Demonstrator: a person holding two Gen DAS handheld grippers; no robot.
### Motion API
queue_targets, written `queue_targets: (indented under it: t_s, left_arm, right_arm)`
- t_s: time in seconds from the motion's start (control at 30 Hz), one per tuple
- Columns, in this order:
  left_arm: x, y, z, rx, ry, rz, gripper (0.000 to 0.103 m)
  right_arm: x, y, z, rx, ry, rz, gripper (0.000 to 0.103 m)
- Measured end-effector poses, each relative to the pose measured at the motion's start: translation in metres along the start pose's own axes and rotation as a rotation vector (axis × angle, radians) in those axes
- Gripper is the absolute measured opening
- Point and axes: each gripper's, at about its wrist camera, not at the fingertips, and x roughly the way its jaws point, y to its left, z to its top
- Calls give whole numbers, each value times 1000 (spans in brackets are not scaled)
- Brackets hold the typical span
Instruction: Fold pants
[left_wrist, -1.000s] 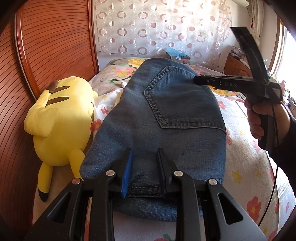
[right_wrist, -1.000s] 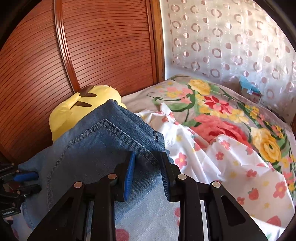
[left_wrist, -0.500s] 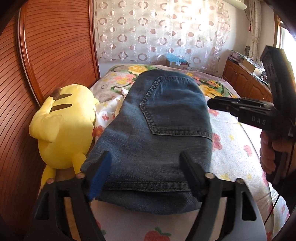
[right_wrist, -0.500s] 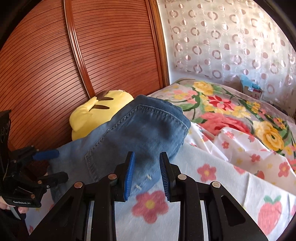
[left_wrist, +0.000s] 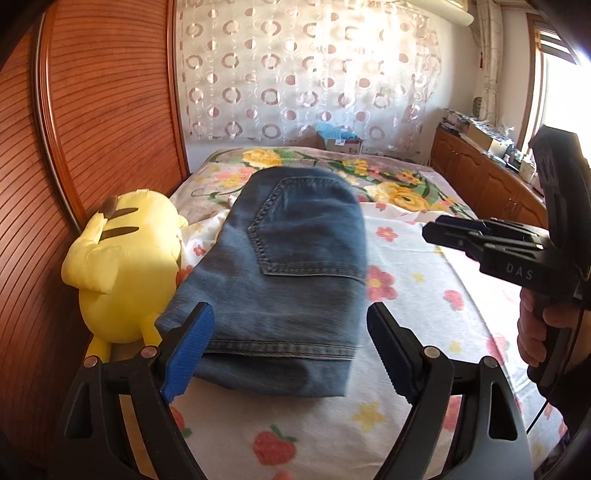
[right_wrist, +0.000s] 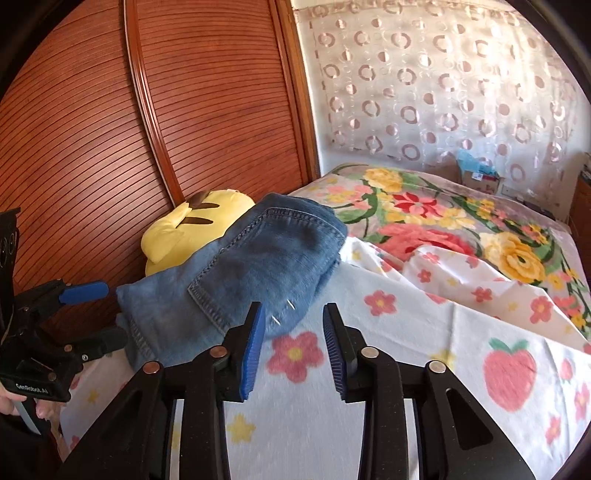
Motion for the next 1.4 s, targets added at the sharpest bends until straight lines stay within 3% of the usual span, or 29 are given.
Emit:
queue_targets:
  t_s: [0.27, 0.4, 0.73, 0.93, 1.4]
  left_arm:
    - [-34, -41, -1, 43, -58, -37, 85]
    - [-52, -67, -1, 72, -93, -48, 85]
    - [-102, -123, -10, 124, -172, -108, 85]
    - [-128, -139, -15, 127, -201, -107, 85]
    - [-184, -152, -25, 131, -284, -79, 85]
  right_arm:
    - [-85, -2, -36, 48, -68, -108, 44]
    - [-139, -1, -58, 75, -117, -182, 57]
    - [-257, 18, -103, 113, -207, -341, 65]
    - [-302, 38, -117, 133, -252, -377, 65]
    - [-336, 67, -137, 150, -336, -427, 65]
